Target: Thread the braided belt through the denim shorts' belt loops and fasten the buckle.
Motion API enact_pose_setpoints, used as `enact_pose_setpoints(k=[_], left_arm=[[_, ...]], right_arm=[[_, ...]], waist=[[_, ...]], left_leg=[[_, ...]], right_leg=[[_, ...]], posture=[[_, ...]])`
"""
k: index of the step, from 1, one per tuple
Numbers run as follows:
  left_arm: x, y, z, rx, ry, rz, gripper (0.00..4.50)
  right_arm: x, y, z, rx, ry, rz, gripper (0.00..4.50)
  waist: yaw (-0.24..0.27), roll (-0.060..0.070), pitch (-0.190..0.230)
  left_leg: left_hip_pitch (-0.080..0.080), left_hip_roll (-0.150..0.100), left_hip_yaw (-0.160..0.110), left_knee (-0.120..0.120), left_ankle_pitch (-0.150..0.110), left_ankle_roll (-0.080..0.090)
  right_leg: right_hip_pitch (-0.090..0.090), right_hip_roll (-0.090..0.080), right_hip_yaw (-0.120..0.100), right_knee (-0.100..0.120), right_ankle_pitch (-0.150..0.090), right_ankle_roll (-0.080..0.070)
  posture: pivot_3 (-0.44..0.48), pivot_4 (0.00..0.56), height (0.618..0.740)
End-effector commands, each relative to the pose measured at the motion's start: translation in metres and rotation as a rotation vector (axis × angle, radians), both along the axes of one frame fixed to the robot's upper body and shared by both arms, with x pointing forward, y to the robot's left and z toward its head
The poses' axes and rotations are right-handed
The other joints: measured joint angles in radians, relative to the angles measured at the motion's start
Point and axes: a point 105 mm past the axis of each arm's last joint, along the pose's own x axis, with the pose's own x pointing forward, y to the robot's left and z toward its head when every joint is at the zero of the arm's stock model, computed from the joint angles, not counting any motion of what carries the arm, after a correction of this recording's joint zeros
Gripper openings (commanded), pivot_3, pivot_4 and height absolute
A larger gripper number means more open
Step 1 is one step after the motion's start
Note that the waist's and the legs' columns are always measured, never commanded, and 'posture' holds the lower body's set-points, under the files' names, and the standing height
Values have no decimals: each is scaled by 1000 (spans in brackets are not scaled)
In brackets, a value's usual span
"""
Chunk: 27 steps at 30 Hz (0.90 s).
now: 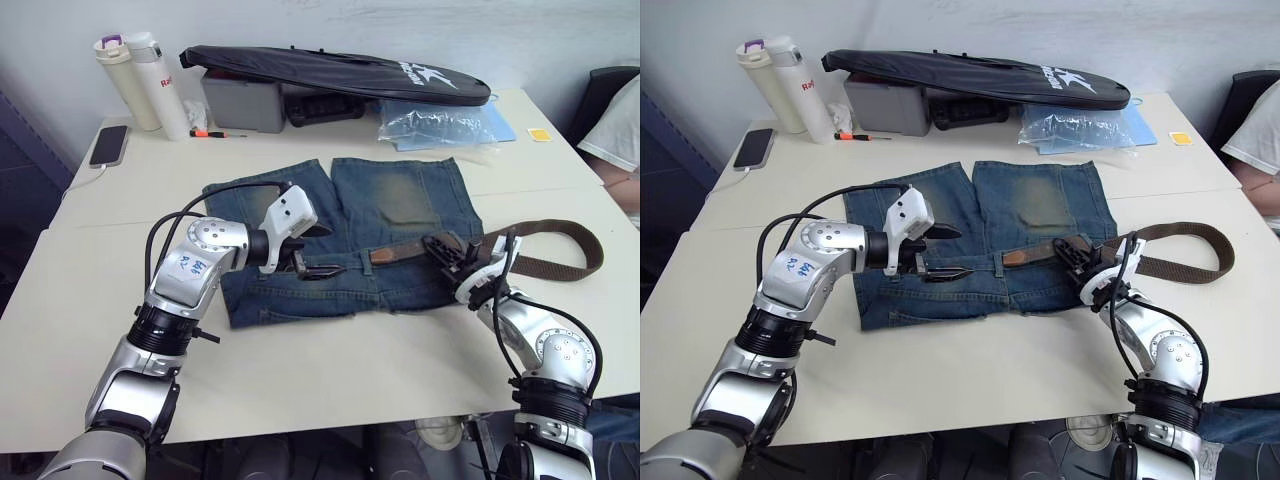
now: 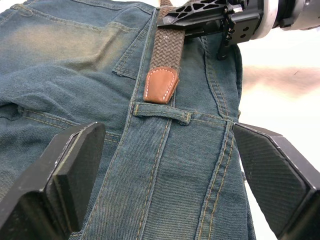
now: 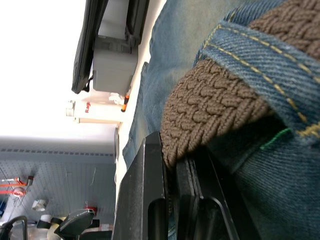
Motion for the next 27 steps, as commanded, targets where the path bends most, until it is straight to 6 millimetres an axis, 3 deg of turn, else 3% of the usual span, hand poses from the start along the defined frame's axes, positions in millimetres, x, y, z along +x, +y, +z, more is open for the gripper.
enact_pose_setpoints(k=[1,10,16,27], left_arm=[[0,0,9,-1,-39,-12,4500],[0,0,10,-3,-41,-12,4500],[0,-1,10,-5,-39,-17,4500],[-2,-3,10,-9,-35,-24,4500]], right_arm=[[2,13,1,-8,-26,32,55],[6,30,-3,-39,-34,45,55],[9,10,1,-140,-74,-11,55],[11,-1,-2,-166,-73,-38,55]], waist=[[-1,0,0],[-20,0,0],[-21,0,0],[-19,0,0]], left_leg=[[0,0,0,0,0,0],[1,1,0,0,0,0],[1,1,0,-1,0,0],[1,0,0,0,0,0]], right_leg=[[0,0,0,0,0,0],[0,1,0,1,0,0],[0,1,0,1,0,0],[1,0,1,0,0,0]], posture=[[0,150,740],[0,150,740],[0,150,740],[0,150,740]])
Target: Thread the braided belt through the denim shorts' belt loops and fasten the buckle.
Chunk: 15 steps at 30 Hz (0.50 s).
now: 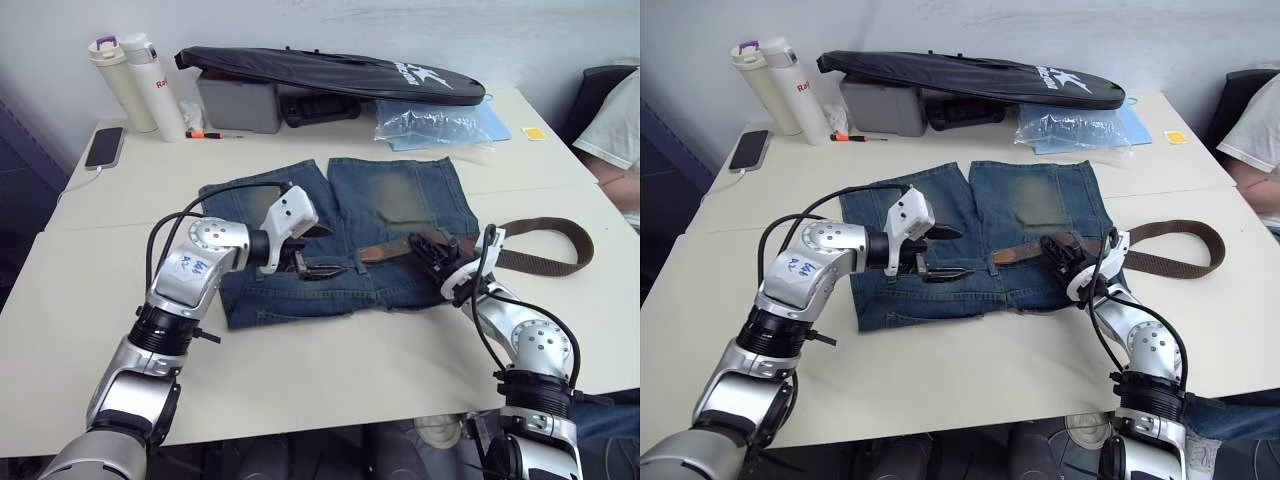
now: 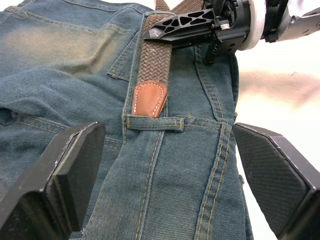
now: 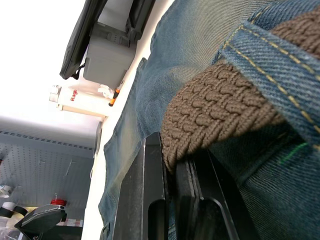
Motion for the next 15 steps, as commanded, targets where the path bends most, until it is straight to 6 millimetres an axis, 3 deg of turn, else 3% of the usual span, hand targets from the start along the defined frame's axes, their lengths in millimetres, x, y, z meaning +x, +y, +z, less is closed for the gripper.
enact_pose_setpoints(k=[1,15], left_arm=[[-1,-2,10,-6,-38,-16,4500],[-2,-4,10,-5,-36,-33,4500]], right_arm=[[1,-14,-1,-19,5,-42,55],[-3,-22,-11,-80,16,-53,55]], waist=[[0,0,0],[21,-1,0]], left_leg=[[0,0,0,0,0,0],[0,0,0,1,0,0]], right_leg=[[0,0,0,0,0,0],[0,0,0,-2,0,0]], posture=[[0,150,740],[0,150,740]])
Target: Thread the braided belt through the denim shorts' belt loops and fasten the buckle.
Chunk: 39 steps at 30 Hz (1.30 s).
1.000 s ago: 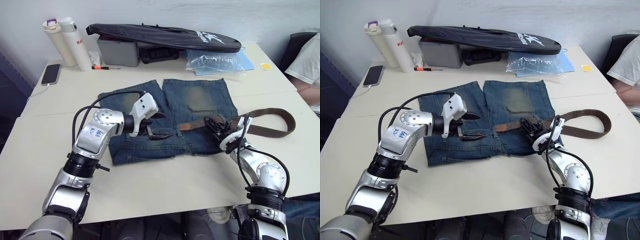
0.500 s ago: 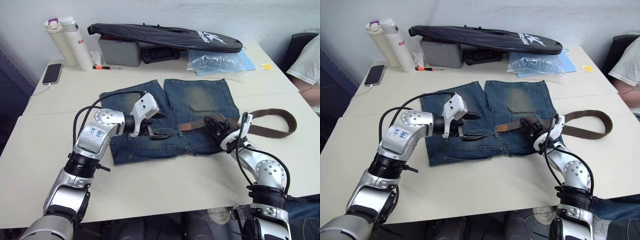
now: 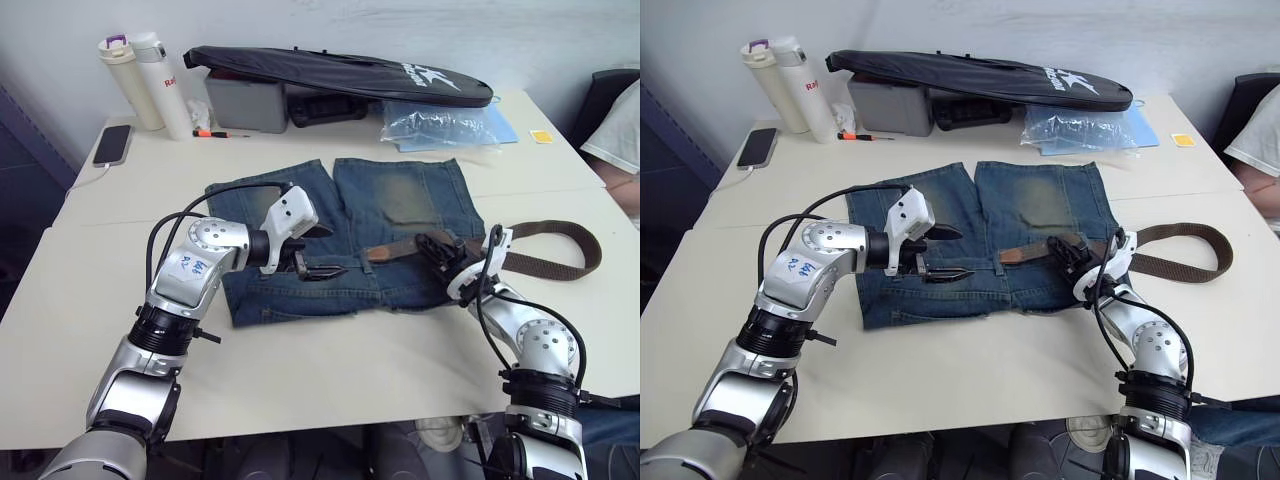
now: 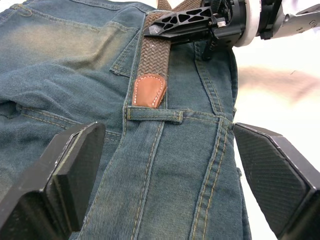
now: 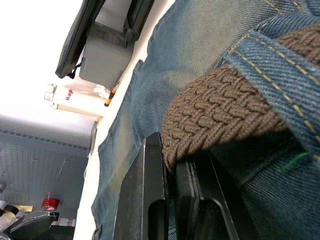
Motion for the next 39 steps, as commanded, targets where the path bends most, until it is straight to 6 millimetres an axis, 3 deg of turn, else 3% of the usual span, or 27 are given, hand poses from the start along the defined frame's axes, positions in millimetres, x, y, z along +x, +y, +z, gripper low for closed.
enact_pose_setpoints(k=[1,11,17,24,29,33,39], left_arm=[[-1,-4,10,-6,-40,-24,4500],[-1,-5,11,-4,-40,-34,4500],[-1,-6,11,-4,-40,-34,4500],[-1,-4,10,-1,-39,-26,4500],[-2,-5,10,-2,-37,-25,4500],[-3,-5,9,-1,-36,-28,4500],[-1,-8,9,-5,-35,-31,4500]], right_arm=[[-6,-6,-8,-50,14,-3,55],[-32,30,-13,-177,-38,230,55],[-16,26,-15,-217,-41,139,55],[-7,45,-7,-194,-63,108,55],[-12,70,-4,-175,-63,148,55],[-22,101,-8,-207,-30,242,55],[-24,123,-17,-245,24,297,55]], waist=[[1,0,0],[0,0,0],[-4,-1,0],[-10,-1,0],[-28,-1,0],[-29,-1,0],[-29,-2,0]], left_leg=[[0,0,0,0,0,0],[-1,0,0,-2,0,0],[0,0,0,-2,-1,0],[1,1,0,-1,0,-1],[2,1,0,-3,0,-1],[3,2,1,-7,1,-2],[5,4,1,-8,1,-2]], right_leg=[[0,0,0,0,0,0],[0,0,0,0,0,0],[0,1,0,-1,0,0],[0,1,1,-1,0,0],[-1,1,1,1,0,0],[-1,2,1,2,0,0],[-1,3,1,2,-1,-1]], posture=[[0,150,740],[0,150,740],[0,150,740],[0,150,740],[0,150,740],[0,150,740],[0,150,740]])
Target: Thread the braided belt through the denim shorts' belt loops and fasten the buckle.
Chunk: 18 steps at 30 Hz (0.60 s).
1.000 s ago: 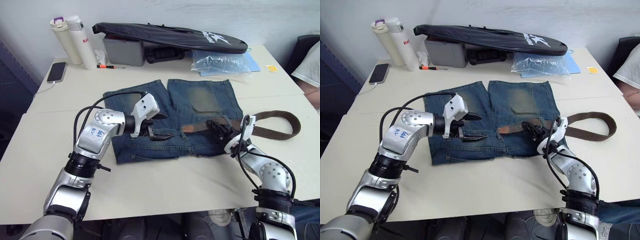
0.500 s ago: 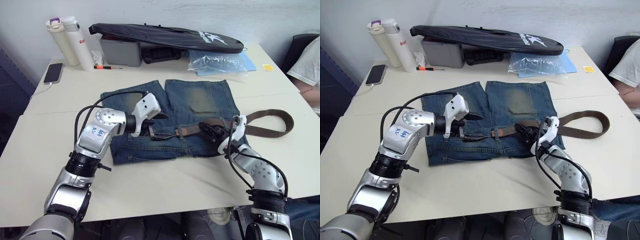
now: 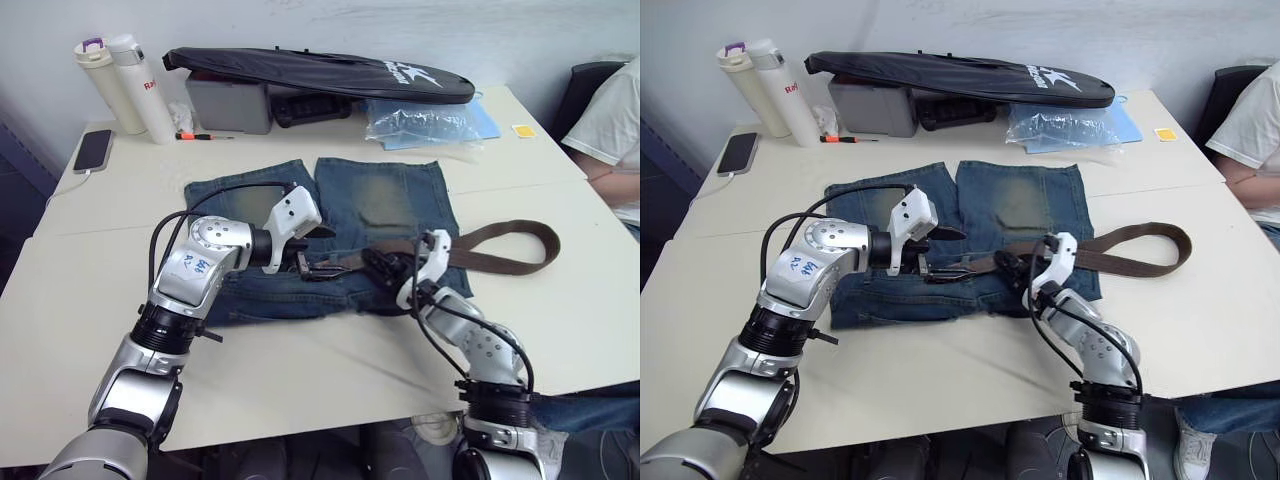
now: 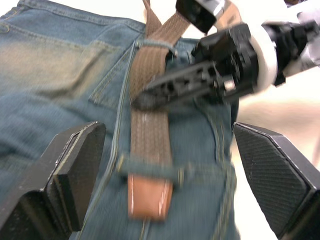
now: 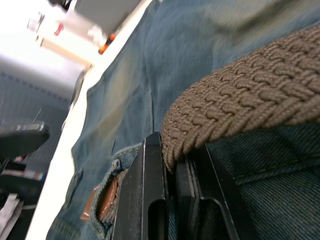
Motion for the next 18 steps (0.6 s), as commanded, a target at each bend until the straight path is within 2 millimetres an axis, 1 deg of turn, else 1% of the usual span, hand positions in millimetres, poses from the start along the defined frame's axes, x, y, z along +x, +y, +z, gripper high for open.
enact_pose_setpoints(k=[1,3,5,8,11,13,16,18], left_arm=[[0,-4,8,-8,-34,-14,4500],[0,-5,8,-9,-35,-16,4500],[0,-5,8,-10,-35,-17,4500],[0,-5,8,-12,-34,-18,4500],[0,-7,7,-13,-32,-23,4500],[0,-7,7,-14,-32,-25,4500],[0,-8,7,-17,-32,-28,4500],[0,-9,7,-17,-33,-29,4500]], right_arm=[[-7,22,-12,-46,52,82,55],[-6,22,-13,-63,57,81,55],[-6,17,-12,-40,58,66,55],[-4,9,-8,-18,52,35,1161],[-1,-11,2,66,59,-50,2619],[-3,-19,6,110,70,-75,3535],[-8,-34,11,165,82,-110,3535],[-10,-39,12,188,94,-125,3535]], waist=[[0,0,0],[0,0,0],[0,-1,0],[2,-1,0],[4,0,0],[5,0,0],[16,0,0],[19,0,0]], left_leg=[[0,0,0,0,0,0],[0,0,0,0,0,0],[1,0,0,0,0,0],[1,0,0,0,0,0],[0,0,0,-1,0,0],[0,0,0,-1,0,0],[-1,-2,0,-1,0,-1],[-1,-2,0,-1,0,-1]], right_leg=[[0,0,0,0,0,0],[0,0,0,0,0,0],[0,0,0,-1,0,0],[0,0,0,-1,0,-1],[0,0,0,0,0,-1],[0,-1,0,0,0,-1],[0,-3,-1,-1,0,0],[0,-3,0,-1,0,0]], posture=[[0,150,740],[0,150,740],[0,150,740],[0,150,740],[0,150,740],[0,150,740],[0,150,740],[0,150,740]])
